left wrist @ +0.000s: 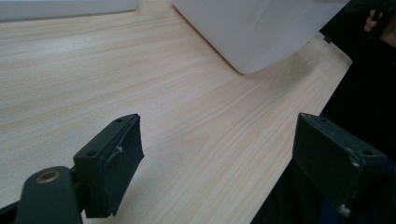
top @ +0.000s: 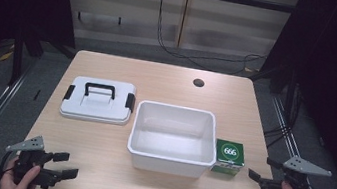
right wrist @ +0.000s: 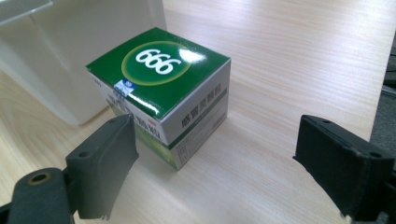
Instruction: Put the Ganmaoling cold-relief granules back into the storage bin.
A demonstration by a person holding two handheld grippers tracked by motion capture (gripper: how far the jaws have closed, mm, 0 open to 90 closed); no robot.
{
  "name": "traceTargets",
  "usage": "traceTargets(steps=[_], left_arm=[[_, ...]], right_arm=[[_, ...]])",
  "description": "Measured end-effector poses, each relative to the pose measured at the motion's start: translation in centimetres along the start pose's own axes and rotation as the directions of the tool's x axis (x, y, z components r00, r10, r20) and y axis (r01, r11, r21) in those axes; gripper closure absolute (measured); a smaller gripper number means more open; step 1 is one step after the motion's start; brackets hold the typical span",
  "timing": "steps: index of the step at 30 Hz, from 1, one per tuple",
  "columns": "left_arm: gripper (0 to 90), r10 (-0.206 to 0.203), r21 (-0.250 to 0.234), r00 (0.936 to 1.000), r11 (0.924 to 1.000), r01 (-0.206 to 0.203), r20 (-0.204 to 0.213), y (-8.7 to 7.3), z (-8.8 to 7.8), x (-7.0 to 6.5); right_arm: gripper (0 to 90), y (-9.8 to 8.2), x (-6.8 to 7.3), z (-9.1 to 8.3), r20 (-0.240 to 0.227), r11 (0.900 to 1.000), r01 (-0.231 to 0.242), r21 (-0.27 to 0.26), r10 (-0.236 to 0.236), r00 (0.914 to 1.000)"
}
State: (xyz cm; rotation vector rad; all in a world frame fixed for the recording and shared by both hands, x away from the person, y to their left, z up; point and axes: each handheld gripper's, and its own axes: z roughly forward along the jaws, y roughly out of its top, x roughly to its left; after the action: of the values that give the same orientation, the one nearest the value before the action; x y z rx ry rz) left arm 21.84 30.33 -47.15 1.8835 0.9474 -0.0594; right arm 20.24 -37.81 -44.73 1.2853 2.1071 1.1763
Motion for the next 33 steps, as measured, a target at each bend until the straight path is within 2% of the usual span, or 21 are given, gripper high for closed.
traceTargets(steps=[1,2,4,7,9,11,13,14,16,17,19,21,22,23,24,27,28,30,31,32,33], left_arm=[[16.1,-0.005,-0.001,1.0000,1.0000,0.005,-0.001,0.0,0.0,0.0],[16.1,-0.001,0.000,1.0000,1.0000,0.001,-0.001,0.0,0.0,0.0],[16.1,0.003,0.001,1.0000,1.0000,-0.003,0.000,0.0,0.1,0.0],[16.1,0.001,0.001,1.0000,1.0000,-0.001,-0.004,0.0,0.0,0.0],[16.0,0.001,-0.002,1.0000,1.0000,-0.001,-0.001,0.0,0.0,0.0],[16.1,0.000,-0.003,1.0000,1.0000,0.000,0.001,0.0,0.0,0.0],[16.1,0.000,-0.002,1.0000,1.0000,0.000,0.003,0.0,0.0,0.0],[16.1,-0.001,-0.002,1.0000,1.0000,0.001,0.002,0.0,-0.1,0.0],[16.0,0.001,-0.005,1.0000,1.0000,-0.001,0.000,0.0,-0.1,0.0],[16.1,-0.003,-0.009,1.0000,1.0000,0.003,0.003,0.0,-0.1,0.0],[16.0,0.000,-0.008,1.0000,1.0000,0.000,0.003,0.0,-0.1,0.0],[16.1,-0.003,-0.012,1.0000,0.9999,0.003,0.005,0.0,-0.1,0.0],[16.1,-0.001,-0.011,1.0000,0.9999,0.001,0.002,0.0,-0.1,0.0],[16.1,-0.001,-0.009,1.0000,1.0000,0.001,0.000,0.0,-0.1,0.1],[16.1,-0.009,-0.009,1.0000,0.9999,0.009,-0.003,0.0,-0.1,0.1],[16.1,-0.007,-0.010,1.0000,0.9999,0.006,-0.005,0.0,-0.2,0.1],[16.1,-0.009,-0.010,0.9999,0.9999,0.009,-0.005,-0.1,-0.2,0.1],[16.0,-0.010,-0.010,0.9999,0.9999,0.010,-0.006,-0.1,-0.1,0.0],[16.1,-0.007,-0.008,0.9999,0.9999,0.007,-0.009,-0.1,-0.1,0.1],[16.1,-0.008,-0.006,0.9999,1.0000,0.008,-0.008,-0.1,-0.1,0.1],[16.0,-0.008,-0.006,0.9999,0.9999,0.008,-0.008,-0.1,-0.1,0.1]], right_arm=[[11.5,-0.1,0.0,0.0,-0.004,1.000,-0.005,-0.015,0.005,1.0000],[11.4,-0.1,0.1,0.0,0.011,0.999,-0.005,-0.042,0.006,0.9999],[10.6,-0.1,0.2,0.0,0.009,0.999,-0.008,-0.050,0.009,0.9999],[10.4,0.1,0.4,0.0,0.010,1.000,0.004,-0.013,-0.004,0.9999],[10.3,0.3,0.6,0.0,0.035,1.000,-0.008,0.006,0.008,0.9994],[10.2,0.7,0.7,0.0,0.033,0.999,-0.019,0.031,0.018,0.9993],[10.1,1.0,0.8,0.0,0.025,1.000,-0.006,-0.002,0.006,0.9997],[10.1,1.1,0.8,0.0,0.010,1.000,-0.015,0.002,0.015,0.9998],[10.1,1.4,0.9,0.4,0.023,0.999,-0.015,0.032,0.015,0.9996],[10.1,1.4,1.0,0.5,0.012,0.999,-0.005,0.041,0.005,0.9999],[10.1,1.6,1.2,0.7,-0.004,1.000,0.019,0.021,-0.019,0.9998],[12.8,1.7,1.6,0.8,-0.016,0.995,0.084,-0.046,-0.085,0.9962],[17.1,1.9,1.7,0.8,-0.064,0.994,0.106,-0.030,-0.108,0.9921],[17.3,2.2,1.9,0.9,-0.095,0.994,0.111,-0.018,-0.112,0.9892],[16.0,2.4,2.1,0.9,-0.106,0.993,0.117,-0.015,-0.118,0.9874],[15.4,3.1,2.4,0.8,-0.098,0.992,0.127,0.001,-0.126,0.9872],[14.7,3.4,2.4,0.7,-0.111,0.993,0.122,0.001,-0.121,0.9865],[14.3,4.2,2.6,0.5,-0.143,0.987,0.159,0.015,-0.155,0.9776],[14.4,4.5,2.7,0.4,-0.137,0.985,0.173,0.021,-0.168,0.9761],[13.0,4.8,2.6,0.3,-0.128,0.986,0.166,0.023,-0.162,0.9785],[14.3,5.0,2.5,0.1,-0.144,0.988,0.155,0.022,-0.151,0.9780]])
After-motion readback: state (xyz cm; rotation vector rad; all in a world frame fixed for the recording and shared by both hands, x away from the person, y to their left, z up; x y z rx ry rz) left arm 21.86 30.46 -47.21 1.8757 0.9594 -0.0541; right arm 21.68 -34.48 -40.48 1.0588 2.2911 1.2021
